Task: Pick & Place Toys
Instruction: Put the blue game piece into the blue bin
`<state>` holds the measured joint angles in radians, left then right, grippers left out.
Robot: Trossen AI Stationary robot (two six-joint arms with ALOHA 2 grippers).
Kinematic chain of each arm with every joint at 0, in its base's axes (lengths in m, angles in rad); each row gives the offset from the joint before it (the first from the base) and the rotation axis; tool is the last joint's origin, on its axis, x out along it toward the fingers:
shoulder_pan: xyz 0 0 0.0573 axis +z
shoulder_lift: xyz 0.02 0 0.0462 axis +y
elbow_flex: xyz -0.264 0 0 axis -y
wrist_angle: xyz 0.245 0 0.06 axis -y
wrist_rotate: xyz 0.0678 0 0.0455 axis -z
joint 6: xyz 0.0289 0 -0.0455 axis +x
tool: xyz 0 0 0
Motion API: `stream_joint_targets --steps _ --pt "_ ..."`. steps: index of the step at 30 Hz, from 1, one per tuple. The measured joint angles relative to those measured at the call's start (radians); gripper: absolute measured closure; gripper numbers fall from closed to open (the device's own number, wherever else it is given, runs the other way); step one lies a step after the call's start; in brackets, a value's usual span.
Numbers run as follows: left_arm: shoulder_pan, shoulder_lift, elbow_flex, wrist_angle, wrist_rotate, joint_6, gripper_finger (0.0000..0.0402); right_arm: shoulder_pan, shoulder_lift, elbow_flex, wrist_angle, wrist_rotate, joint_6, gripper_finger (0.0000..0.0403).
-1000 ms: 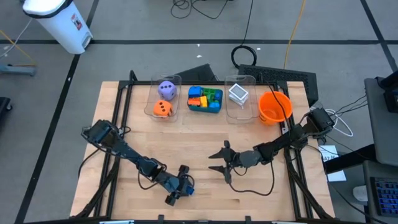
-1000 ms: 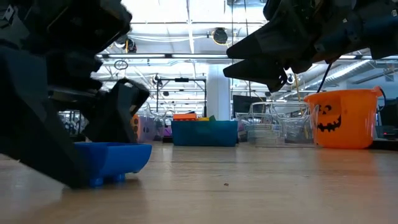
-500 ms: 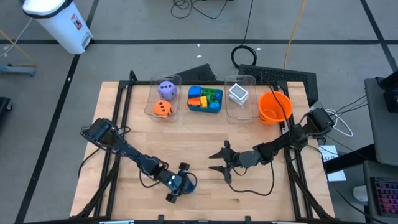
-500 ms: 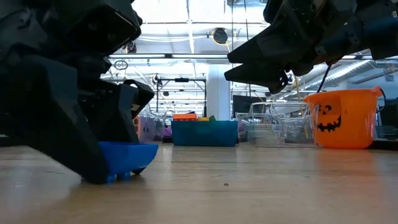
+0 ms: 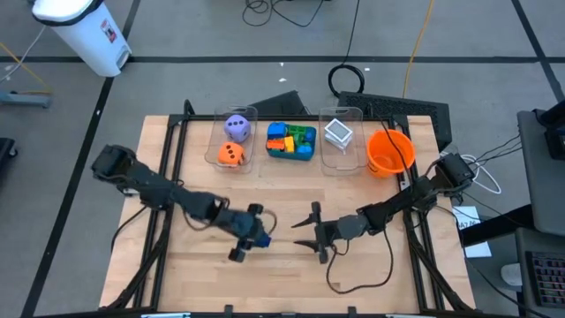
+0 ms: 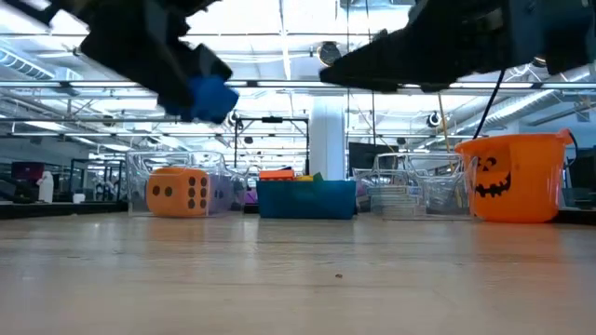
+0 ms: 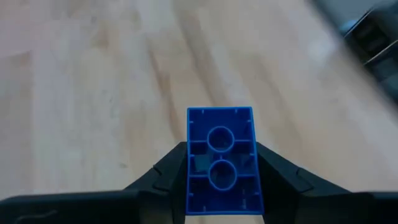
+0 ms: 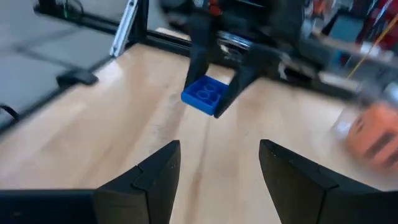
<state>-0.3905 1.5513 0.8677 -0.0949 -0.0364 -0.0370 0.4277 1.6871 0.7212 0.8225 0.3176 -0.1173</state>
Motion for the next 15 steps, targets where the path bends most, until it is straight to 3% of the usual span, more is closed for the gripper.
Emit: stream_joint_targets --steps 6,15 --pt "0.165 -0.028 0.000 0.047 0.323 -0.055 0.0258 0.023 0.000 0.100 -0.080 0.106 -0.315 0.0190" --pt "0.290 -0.026 0.000 0.223 0.532 -0.071 0.0258 0.024 0.000 0.122 -0.071 0.128 -0.472 0.0190"
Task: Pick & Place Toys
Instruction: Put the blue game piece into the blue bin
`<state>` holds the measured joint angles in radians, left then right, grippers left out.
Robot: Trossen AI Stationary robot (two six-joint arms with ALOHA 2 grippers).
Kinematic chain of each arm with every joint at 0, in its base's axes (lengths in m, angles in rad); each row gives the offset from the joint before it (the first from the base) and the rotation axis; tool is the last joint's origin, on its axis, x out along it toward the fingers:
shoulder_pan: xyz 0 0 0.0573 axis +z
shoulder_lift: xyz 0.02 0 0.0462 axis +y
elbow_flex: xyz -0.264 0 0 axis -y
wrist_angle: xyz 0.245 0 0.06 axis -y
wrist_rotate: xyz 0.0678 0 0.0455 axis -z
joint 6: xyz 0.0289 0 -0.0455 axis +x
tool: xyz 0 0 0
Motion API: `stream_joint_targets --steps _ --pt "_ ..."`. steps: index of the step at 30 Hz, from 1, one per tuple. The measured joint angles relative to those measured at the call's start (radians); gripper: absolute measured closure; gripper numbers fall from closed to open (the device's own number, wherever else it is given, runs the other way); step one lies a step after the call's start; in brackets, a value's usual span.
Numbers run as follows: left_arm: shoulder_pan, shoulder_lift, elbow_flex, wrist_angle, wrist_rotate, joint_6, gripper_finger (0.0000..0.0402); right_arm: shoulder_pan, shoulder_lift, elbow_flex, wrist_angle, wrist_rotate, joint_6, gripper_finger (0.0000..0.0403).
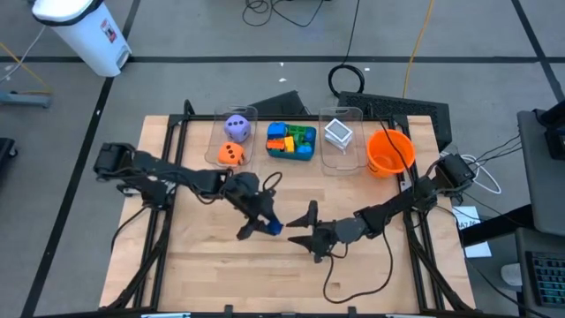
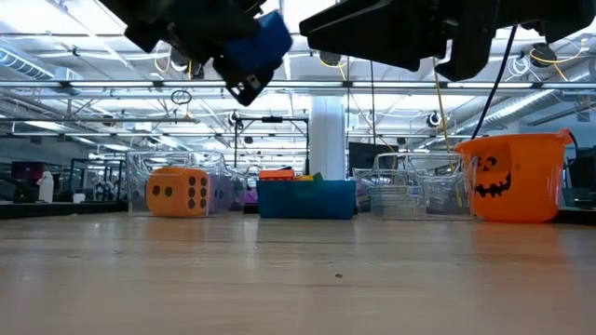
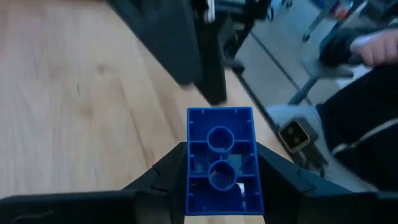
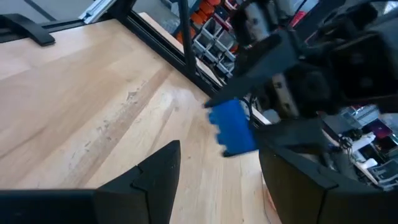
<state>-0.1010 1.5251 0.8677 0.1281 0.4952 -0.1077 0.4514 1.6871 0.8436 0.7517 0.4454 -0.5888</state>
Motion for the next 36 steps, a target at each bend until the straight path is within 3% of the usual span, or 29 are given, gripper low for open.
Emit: stream_joint_targets --steps 12,24,29,36 --pt "0.070 0.037 0.011 0.129 0.047 -0.049 0.0257 -0.027 -0.002 0.001 0.045 0.026 -0.064 0.0190" --pt "0.099 0.194 0.195 0.057 0.182 -0.031 0.0253 -0.045 -0.002 0.000 0.036 0.054 -0.051 0.0196" --pt "0.107 0.193 0.204 0.027 0.168 -0.015 0.0258 -0.036 -0.001 0.000 0.004 0.138 -0.059 0.0236" --pt "0.132 0.191 0.205 0.020 0.165 -0.029 0.0237 -0.019 -0.001 0.000 0.003 0.162 -0.097 0.0315"
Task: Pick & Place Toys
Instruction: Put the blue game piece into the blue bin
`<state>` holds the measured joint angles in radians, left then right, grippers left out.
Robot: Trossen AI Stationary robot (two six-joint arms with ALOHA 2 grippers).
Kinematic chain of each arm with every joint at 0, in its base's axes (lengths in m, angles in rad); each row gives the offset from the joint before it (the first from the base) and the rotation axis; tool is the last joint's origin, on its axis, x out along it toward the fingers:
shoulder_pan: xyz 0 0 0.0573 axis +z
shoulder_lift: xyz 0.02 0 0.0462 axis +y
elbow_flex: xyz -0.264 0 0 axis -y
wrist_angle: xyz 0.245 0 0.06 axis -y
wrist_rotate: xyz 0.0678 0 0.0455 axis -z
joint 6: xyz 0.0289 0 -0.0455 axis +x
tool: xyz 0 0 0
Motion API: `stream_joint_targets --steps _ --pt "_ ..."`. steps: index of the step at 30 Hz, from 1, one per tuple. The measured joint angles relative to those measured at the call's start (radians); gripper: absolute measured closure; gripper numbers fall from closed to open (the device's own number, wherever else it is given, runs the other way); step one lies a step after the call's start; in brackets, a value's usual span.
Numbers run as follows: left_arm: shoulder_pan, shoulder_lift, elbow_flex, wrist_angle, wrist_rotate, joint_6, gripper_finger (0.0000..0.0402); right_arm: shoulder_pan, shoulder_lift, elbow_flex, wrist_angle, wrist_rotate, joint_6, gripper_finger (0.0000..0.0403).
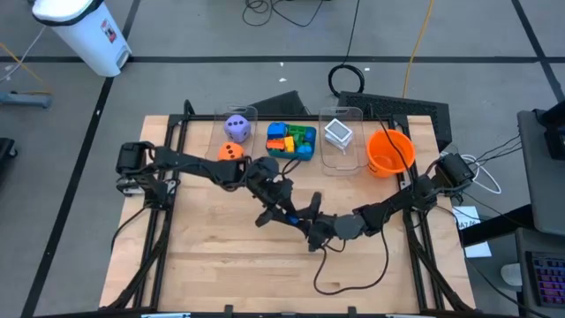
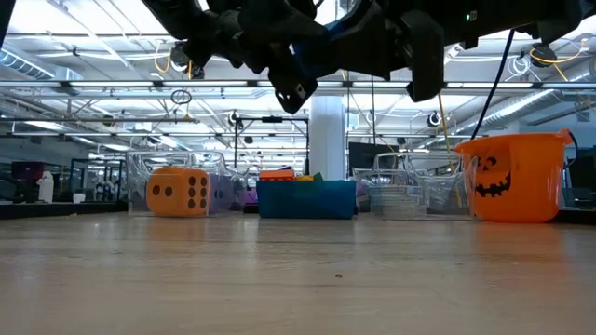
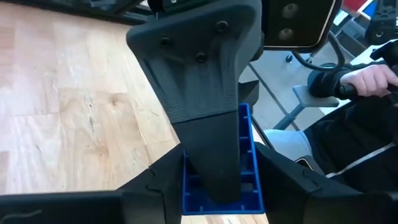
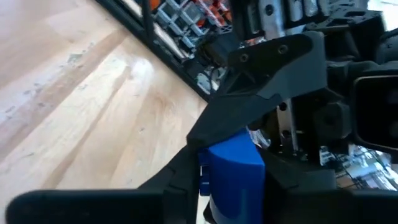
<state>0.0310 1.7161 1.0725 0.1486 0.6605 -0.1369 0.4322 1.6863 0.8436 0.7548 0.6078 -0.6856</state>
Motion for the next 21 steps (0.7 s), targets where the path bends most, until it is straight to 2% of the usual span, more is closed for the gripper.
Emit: stream_joint_targets --steps 12,21 --pt "0.050 -0.023 0.000 -0.013 0.002 0.067 0.0192 0.000 -0.009 -0.001 0.073 0.107 -0.007 0.0320" --pt "0.104 -0.185 0.000 -0.147 -0.024 0.165 0.0188 -0.015 -0.033 -0.001 0.101 0.121 -0.041 0.0320"
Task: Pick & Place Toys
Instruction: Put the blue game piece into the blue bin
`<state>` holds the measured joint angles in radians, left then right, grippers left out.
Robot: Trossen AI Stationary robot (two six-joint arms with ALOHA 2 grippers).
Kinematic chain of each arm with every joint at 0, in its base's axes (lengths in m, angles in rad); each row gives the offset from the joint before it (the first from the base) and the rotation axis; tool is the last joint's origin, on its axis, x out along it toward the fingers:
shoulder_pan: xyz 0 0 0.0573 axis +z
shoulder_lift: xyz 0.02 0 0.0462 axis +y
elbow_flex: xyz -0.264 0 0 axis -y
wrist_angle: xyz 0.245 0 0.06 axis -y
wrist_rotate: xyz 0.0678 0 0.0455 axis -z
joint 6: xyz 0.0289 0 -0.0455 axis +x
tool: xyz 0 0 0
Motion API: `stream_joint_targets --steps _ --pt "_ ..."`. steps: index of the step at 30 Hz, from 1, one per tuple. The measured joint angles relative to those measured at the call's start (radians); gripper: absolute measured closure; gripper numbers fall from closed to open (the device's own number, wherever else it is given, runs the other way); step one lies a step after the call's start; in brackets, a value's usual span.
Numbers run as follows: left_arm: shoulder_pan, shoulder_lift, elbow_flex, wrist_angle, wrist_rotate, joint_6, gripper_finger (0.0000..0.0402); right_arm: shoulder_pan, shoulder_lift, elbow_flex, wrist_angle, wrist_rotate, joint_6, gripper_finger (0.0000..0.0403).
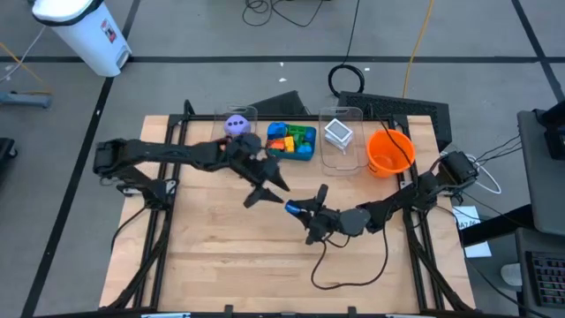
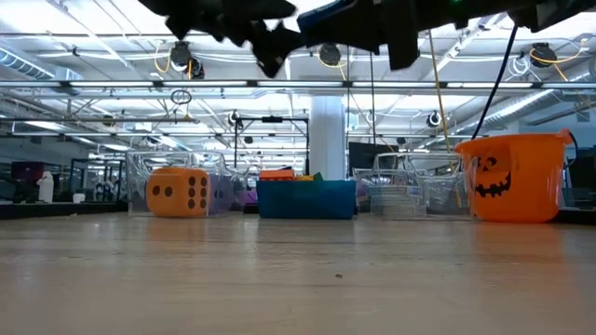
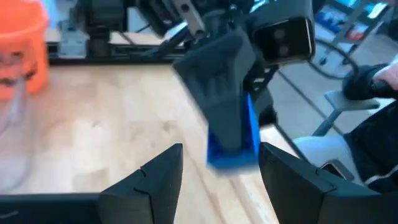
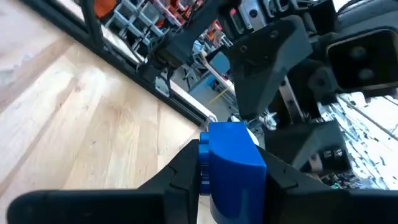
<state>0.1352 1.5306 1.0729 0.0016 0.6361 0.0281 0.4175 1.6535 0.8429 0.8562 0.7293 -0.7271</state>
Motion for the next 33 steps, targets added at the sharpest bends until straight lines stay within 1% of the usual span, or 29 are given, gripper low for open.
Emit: stream_joint_targets --steps 3,6,9,11,12,13,14,16,18,21,24,27,30,33 --pt "0.011 -0.079 -0.001 -0.064 -0.018 0.026 0.0188 -0.024 -0.033 0.000 0.001 -0.007 0.007 0.0320" --pt "0.015 -0.170 -0.002 -0.150 -0.070 0.061 0.0188 -0.060 -0.074 0.001 -0.010 0.000 0.018 0.0320" --pt "0.016 -0.258 -0.001 -0.226 -0.147 0.095 0.0188 -0.121 -0.130 0.001 -0.067 -0.001 0.090 0.0320" --pt "0.007 -0.306 -0.001 -0.263 -0.184 0.104 0.0188 -0.177 -0.177 0.002 -0.167 -0.013 0.170 0.0320" --pt "-0.003 -0.330 0.000 -0.277 -0.201 0.109 0.0188 -0.213 -0.201 0.002 -0.228 -0.033 0.215 0.0320" --pt "-0.012 -0.355 0.000 -0.308 -0.220 0.111 0.0188 -0.253 -0.219 0.006 -0.298 -0.079 0.268 0.0320" --pt "-0.025 -0.378 -0.002 -0.338 -0.240 0.114 0.0188 -0.297 -0.237 0.015 -0.378 -0.128 0.333 0.0320" --pt "-0.059 -0.410 -0.001 -0.349 -0.292 0.123 0.0188 -0.394 -0.263 0.041 -0.549 -0.239 0.452 0.0320" --pt "-0.094 -0.432 -0.002 -0.381 -0.357 0.127 0.0188 -0.494 -0.267 0.078 -0.670 -0.354 0.528 0.0320" --pt "-0.147 -0.439 -0.005 -0.378 -0.421 0.128 0.0188 -0.626 -0.253 0.118 -0.775 -0.467 0.581 0.0320" --pt "-0.196 -0.439 -0.005 -0.382 -0.446 0.127 0.0188 -0.725 -0.212 0.153 -0.799 -0.565 0.608 0.0320" --pt "-0.237 -0.404 -0.005 -0.373 -0.465 0.128 0.0188 -0.789 -0.154 0.201 -0.809 -0.647 0.617 0.0320" --pt "-0.279 -0.370 -0.010 -0.411 -0.488 0.127 0.0188 -0.821 -0.082 0.261 -0.871 -0.655 0.613 0.0320" --pt "-0.313 -0.339 -0.005 -0.398 -0.505 0.129 0.0188 -0.837 0.002 0.330 -0.954 -0.656 0.606 0.0320"
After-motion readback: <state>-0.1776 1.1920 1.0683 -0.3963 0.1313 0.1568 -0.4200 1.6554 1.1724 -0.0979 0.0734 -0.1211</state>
